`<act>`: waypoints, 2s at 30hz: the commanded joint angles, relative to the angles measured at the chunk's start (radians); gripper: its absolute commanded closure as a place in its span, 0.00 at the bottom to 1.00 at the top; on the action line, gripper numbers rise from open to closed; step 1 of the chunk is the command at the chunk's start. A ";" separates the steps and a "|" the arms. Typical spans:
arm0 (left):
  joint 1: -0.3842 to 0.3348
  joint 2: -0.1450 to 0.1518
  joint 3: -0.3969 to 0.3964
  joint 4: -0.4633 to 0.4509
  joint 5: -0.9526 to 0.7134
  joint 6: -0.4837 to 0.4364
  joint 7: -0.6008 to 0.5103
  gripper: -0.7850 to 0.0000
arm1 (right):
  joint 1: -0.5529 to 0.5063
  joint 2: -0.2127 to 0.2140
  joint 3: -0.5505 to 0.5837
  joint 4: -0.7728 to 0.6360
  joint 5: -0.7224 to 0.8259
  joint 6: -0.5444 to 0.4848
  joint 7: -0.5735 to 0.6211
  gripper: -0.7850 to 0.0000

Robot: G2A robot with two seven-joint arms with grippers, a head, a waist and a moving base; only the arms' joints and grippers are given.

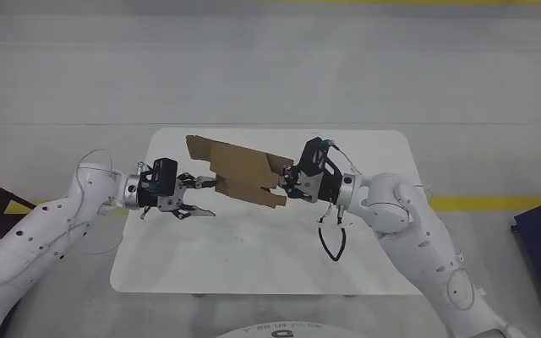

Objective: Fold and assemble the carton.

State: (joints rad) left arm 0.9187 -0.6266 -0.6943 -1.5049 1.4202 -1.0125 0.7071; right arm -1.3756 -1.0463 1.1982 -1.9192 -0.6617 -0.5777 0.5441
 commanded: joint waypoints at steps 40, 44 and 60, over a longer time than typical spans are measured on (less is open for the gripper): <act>0.005 -0.009 -0.031 0.046 -0.120 0.000 -0.063 0.63 | -0.039 0.010 -0.034 -0.088 -0.183 -0.005 -0.033 1.00; -0.009 -0.012 -0.012 0.032 -0.126 0.000 -0.092 0.58 | -0.035 0.010 -0.050 -0.094 -0.237 0.025 -0.010 1.00; -0.036 0.026 0.056 0.011 -0.058 0.000 0.084 0.51 | 0.002 0.000 -0.109 -0.075 -0.351 0.138 0.059 1.00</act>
State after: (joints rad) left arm 0.8873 -0.6030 -0.6464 -1.4940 1.3526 -1.0123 0.7783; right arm -1.3749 -1.0457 1.0905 -1.9954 -1.0124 -0.4410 0.6020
